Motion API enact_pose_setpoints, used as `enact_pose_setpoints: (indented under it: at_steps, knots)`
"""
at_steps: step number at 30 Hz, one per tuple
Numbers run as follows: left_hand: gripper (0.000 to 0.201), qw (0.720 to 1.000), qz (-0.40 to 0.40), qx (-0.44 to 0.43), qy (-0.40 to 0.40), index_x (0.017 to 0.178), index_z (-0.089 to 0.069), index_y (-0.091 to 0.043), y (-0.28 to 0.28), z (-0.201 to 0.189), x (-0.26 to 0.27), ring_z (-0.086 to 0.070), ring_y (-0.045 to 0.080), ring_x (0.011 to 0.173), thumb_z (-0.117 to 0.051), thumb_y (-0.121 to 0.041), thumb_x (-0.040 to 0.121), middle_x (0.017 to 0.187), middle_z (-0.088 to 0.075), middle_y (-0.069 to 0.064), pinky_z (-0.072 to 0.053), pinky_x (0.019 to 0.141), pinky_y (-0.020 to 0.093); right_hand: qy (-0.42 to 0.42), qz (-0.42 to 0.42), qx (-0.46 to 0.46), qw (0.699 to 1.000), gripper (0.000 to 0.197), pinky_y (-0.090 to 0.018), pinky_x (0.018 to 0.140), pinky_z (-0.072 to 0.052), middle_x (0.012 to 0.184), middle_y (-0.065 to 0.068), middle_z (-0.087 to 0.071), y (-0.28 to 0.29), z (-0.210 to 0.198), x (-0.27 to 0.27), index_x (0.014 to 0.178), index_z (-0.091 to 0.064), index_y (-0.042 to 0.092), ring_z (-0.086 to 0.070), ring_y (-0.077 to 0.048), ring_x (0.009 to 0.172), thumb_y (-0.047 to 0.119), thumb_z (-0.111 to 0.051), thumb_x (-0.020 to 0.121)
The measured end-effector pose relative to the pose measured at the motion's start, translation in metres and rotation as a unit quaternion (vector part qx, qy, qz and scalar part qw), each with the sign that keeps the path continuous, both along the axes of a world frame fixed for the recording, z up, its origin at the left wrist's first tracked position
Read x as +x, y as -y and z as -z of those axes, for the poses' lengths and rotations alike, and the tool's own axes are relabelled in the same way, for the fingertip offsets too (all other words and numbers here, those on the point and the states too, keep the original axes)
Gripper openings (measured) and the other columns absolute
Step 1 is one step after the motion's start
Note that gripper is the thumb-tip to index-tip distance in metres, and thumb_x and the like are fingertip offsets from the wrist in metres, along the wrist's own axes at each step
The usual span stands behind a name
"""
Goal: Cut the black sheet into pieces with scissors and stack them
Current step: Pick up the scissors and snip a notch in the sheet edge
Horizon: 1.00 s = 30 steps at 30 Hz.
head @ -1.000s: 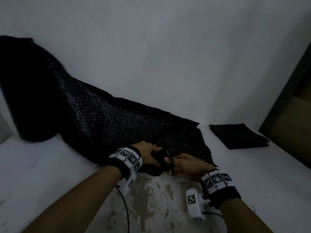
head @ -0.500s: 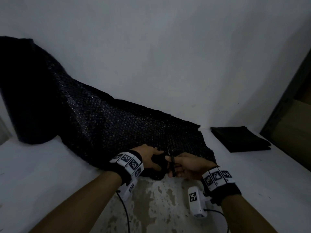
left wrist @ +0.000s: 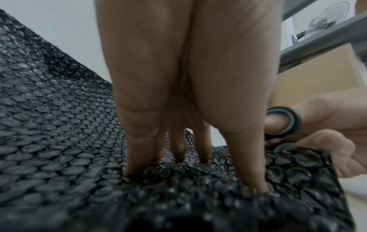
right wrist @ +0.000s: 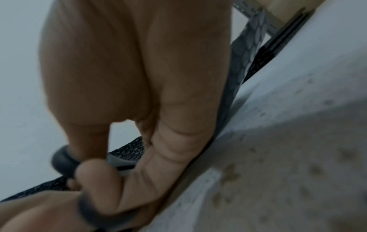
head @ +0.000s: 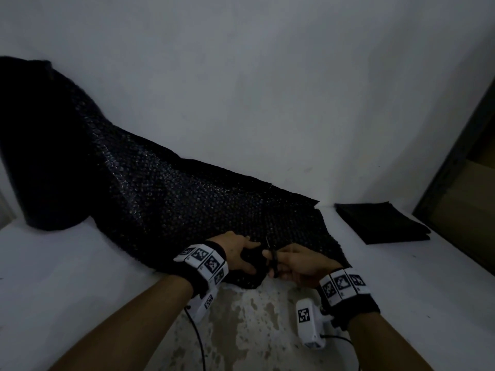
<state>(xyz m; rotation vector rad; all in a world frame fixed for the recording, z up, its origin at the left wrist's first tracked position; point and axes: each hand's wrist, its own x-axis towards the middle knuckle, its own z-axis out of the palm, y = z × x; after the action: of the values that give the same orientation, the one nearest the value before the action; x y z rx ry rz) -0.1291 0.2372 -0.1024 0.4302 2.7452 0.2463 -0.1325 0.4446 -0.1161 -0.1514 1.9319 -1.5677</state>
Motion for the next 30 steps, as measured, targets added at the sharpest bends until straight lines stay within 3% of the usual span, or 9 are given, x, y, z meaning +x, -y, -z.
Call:
enact_pose_setpoints:
  at_steps: [5,8,12,17,22,26,30]
  knots:
    - [0.082,1.000,0.008,0.004,-0.003,0.154,-0.028,-0.039,0.000,-0.006,0.005,-0.027,0.026,0.146,-0.067,-0.060,0.084,0.164,-0.021,-0.004,-0.027,0.116,0.033,0.015,0.008,0.008,1.000,0.051,-0.040,0.092,-0.052,0.092,-0.017,-0.073,0.003,-0.008,0.002,0.105,-0.073,-0.003,-0.070,-0.024,0.081,0.040,-0.075,0.078]
    - [0.079,1.000,0.013,0.014,-0.006,0.153,-0.033,-0.038,0.001,-0.008,0.008,-0.033,0.024,0.142,-0.068,-0.058,0.085,0.162,-0.026,-0.004,-0.030,0.112,0.029,0.029,0.022,-0.004,0.999,0.048,-0.038,0.087,-0.056,0.093,-0.013,-0.073,0.004,-0.012,0.001,0.104,-0.072,-0.002,-0.070,-0.026,0.083,0.043,-0.073,0.086]
    - [0.081,1.000,0.010,0.014,-0.005,0.152,-0.033,-0.039,0.002,-0.008,0.009,-0.035,0.023,0.142,-0.069,-0.060,0.082,0.160,-0.031,-0.006,-0.032,0.114,0.033,0.026,0.029,0.002,0.999,0.043,-0.033,0.076,-0.056,0.086,-0.012,-0.072,0.007,-0.016,-0.003,0.095,-0.072,0.001,-0.070,-0.025,0.079,0.043,-0.072,0.087]
    - [0.075,1.000,0.009,0.028,-0.003,0.147,-0.041,-0.040,0.004,-0.008,0.009,-0.048,0.022,0.130,-0.070,-0.060,0.081,0.148,-0.049,-0.004,-0.041,0.109,0.035,0.028,0.021,0.010,0.999,0.041,-0.027,0.065,-0.055,0.079,-0.011,-0.072,0.009,-0.018,-0.007,0.091,-0.070,0.001,-0.069,-0.020,0.070,0.042,-0.068,0.091]
    - [0.066,0.999,0.016,0.025,-0.019,0.151,-0.034,-0.039,0.008,-0.012,0.004,-0.049,0.022,0.129,-0.061,-0.051,0.093,0.147,-0.050,-0.003,-0.039,0.108,0.030,0.021,0.008,0.009,1.000,0.046,-0.031,0.077,-0.054,0.082,-0.014,-0.071,0.008,-0.012,-0.012,0.093,-0.070,0.000,-0.068,-0.022,0.073,0.046,-0.070,0.087]
    - [0.073,0.999,0.036,-0.021,0.009,0.152,-0.033,-0.038,0.008,-0.023,-0.006,-0.043,0.025,0.134,-0.065,-0.053,0.089,0.155,-0.039,-0.003,-0.037,0.111,0.036,0.020,0.008,-0.011,1.000,0.043,-0.030,0.070,-0.055,0.080,-0.011,-0.071,0.007,-0.010,-0.014,0.094,-0.072,0.002,-0.068,-0.021,0.071,0.043,-0.074,0.084]
    - [0.078,0.998,0.039,-0.045,0.020,0.151,-0.037,-0.037,0.014,-0.024,-0.012,-0.048,0.024,0.128,-0.073,-0.050,0.083,0.147,-0.047,-0.002,-0.041,0.107,0.035,0.009,0.008,-0.005,1.000,0.049,-0.028,0.065,-0.052,0.085,-0.012,-0.071,0.006,-0.007,-0.018,0.100,-0.072,0.001,-0.068,-0.019,0.068,0.045,-0.077,0.080]
